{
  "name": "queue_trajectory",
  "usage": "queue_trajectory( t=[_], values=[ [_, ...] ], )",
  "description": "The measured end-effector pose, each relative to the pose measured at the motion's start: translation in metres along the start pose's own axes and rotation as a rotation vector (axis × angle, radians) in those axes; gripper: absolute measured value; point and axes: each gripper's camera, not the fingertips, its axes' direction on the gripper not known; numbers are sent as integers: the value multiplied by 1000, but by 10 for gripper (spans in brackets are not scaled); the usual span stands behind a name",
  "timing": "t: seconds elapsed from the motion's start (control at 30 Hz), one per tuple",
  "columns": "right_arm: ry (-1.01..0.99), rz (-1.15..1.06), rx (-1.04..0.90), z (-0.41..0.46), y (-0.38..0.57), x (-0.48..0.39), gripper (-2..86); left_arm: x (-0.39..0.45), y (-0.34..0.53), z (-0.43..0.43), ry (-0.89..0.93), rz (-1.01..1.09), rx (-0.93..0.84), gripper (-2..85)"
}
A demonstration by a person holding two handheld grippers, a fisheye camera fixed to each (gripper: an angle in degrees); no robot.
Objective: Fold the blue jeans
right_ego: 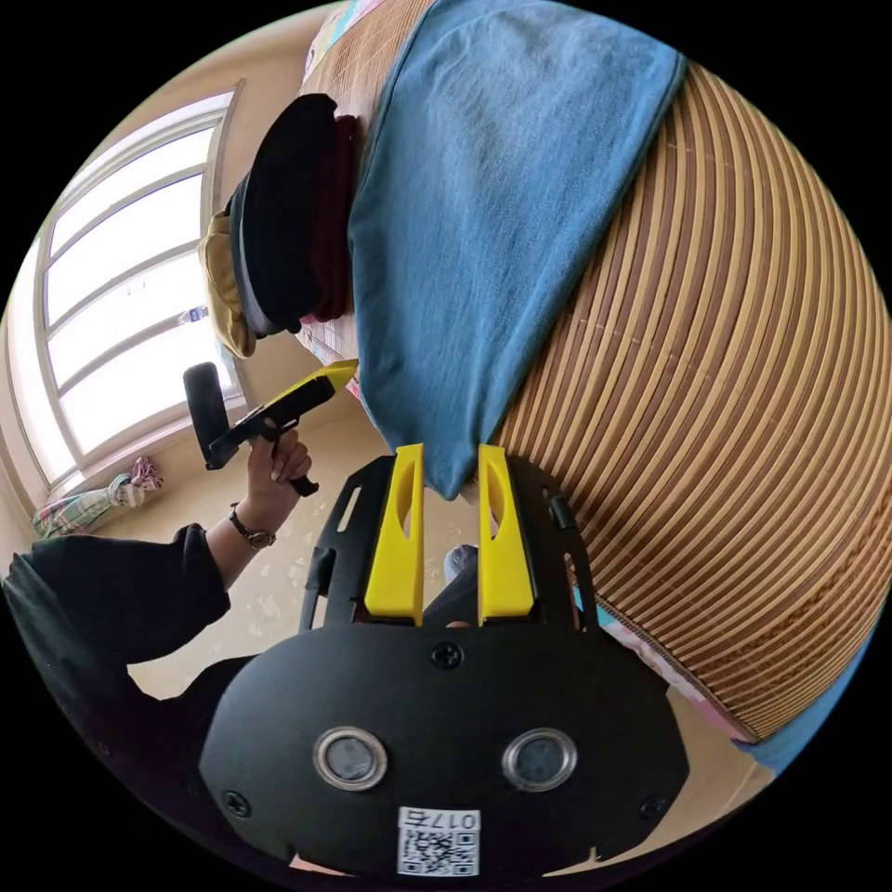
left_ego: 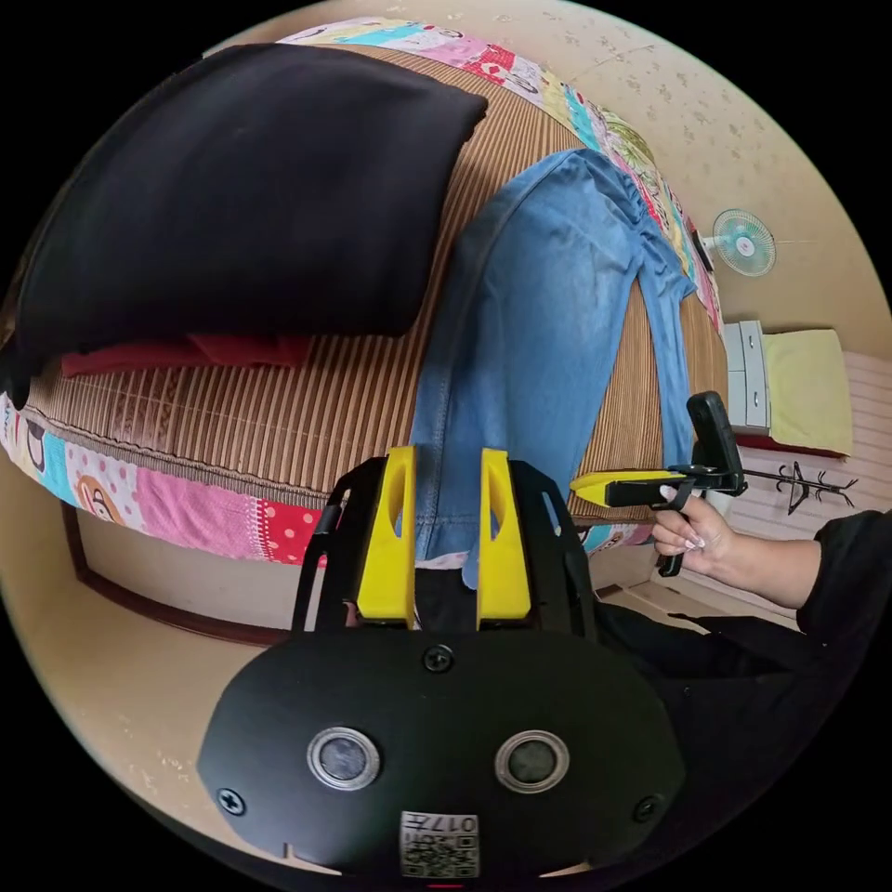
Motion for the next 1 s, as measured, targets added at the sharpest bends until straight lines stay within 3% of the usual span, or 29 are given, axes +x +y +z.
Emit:
queue_trajectory(
  t=[0.17,0.27,0.33,0.5,0.67,0.73,0.9,1.0],
  values=[
    [10,97,65,2,20,20,78,-26,9,1,-55,14,5,50],
    [-74,164,60,18,6,22,56,-47,10,0,1,-14,-21,20],
    [9,181,40,24,0,15,39,-65,15,-3,64,-41,-53,10],
    [47,53,-19,26,26,-2,22,-105,37,-24,158,-37,-122,2],
    [78,-40,-104,35,87,-5,17,-146,61,-37,132,41,-204,0],
    [95,-42,-125,48,100,-3,17,-162,66,-23,178,61,-301,1],
    [104,-25,-187,93,111,1,19,-172,78,11,71,155,-414,6],
    [92,-89,-216,108,115,-6,22,-188,88,18,-15,74,-390,18]
  ],
)
